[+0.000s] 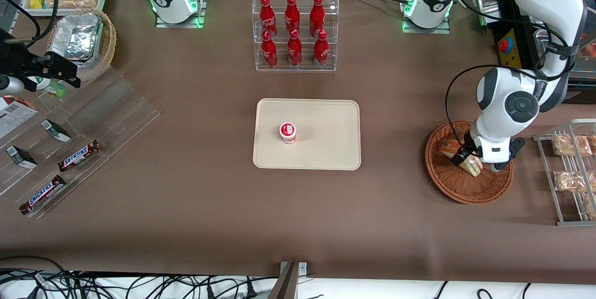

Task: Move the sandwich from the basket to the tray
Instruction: 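Close the left gripper on the wrapped sandwich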

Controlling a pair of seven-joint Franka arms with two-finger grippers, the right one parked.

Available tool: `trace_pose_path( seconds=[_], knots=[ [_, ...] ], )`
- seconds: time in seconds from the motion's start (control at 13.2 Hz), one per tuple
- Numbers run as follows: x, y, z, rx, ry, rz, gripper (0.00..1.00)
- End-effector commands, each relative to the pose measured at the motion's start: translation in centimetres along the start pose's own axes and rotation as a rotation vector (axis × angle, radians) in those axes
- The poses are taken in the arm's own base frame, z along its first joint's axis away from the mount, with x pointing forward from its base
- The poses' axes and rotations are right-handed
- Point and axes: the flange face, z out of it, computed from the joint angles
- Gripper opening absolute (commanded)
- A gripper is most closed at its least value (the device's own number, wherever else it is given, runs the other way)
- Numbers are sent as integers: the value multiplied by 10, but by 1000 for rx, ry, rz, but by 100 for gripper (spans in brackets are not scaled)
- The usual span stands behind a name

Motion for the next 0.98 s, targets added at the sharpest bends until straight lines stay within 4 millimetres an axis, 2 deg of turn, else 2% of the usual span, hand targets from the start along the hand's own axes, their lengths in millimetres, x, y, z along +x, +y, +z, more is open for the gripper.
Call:
trace_pose_path(
  seconds=[0.0,0.08,0.15,0.23,0.45,0.61,0.68,0.91],
  knots=[
    [-3,-1,4,1,13,-1,97],
    [-3,-2,4,1,13,-3,52],
    [-3,-2,5,2,12,-3,18],
    [-3,-2,7,4,10,-2,0],
    [-3,-3,7,5,9,-4,0],
    [1,-2,-2,3,18,1,0],
    [4,0,-14,-2,27,2,0],
    [16,11,-63,27,34,57,0]
  ],
)
